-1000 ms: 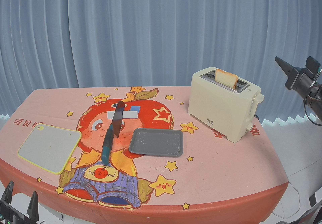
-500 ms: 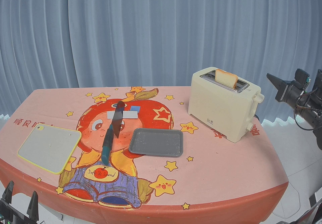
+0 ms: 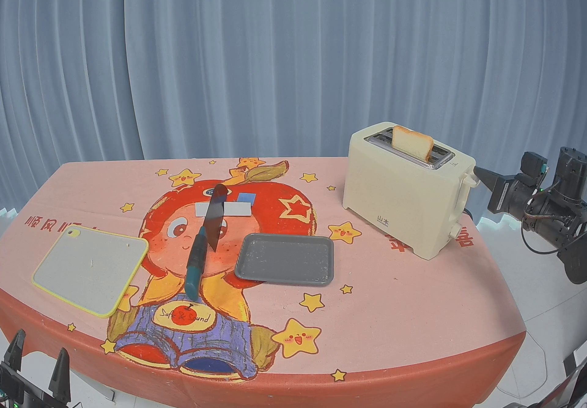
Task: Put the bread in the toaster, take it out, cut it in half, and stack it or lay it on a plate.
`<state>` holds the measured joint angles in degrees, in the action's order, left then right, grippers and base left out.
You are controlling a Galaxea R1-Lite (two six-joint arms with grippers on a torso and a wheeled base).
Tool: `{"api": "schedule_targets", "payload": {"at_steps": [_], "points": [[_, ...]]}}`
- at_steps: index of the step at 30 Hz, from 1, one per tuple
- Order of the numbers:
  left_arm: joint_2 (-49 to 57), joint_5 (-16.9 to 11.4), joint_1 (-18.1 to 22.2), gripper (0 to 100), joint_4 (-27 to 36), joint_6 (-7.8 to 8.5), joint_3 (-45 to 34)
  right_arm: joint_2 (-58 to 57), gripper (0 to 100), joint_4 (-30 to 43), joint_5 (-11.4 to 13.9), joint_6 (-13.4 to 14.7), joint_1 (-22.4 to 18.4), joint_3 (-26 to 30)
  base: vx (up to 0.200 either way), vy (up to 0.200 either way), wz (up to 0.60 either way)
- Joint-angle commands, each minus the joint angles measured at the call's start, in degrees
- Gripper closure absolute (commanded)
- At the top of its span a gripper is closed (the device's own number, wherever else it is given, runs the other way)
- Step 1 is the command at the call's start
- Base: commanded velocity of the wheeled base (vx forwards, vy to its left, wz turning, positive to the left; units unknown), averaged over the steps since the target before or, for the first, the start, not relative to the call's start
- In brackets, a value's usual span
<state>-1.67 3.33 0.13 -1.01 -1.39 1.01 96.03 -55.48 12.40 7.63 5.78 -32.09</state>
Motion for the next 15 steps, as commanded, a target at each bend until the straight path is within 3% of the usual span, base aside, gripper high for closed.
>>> {"api": "schedule_targets", "payload": {"at_steps": [1,15], "points": [[0.0,0.01,-0.05,0,-0.04,-0.02,-1.01,1.8,100,-0.16,-0.01,-0.51,0.11,1.06,0.0,0.0,0.0],[0.0,0.01,-0.05,0,-0.04,-0.02,-1.01,4.43,100,-0.07,-0.01,-1.22,0.02,2.38,0.0,0.0,0.0]]}}
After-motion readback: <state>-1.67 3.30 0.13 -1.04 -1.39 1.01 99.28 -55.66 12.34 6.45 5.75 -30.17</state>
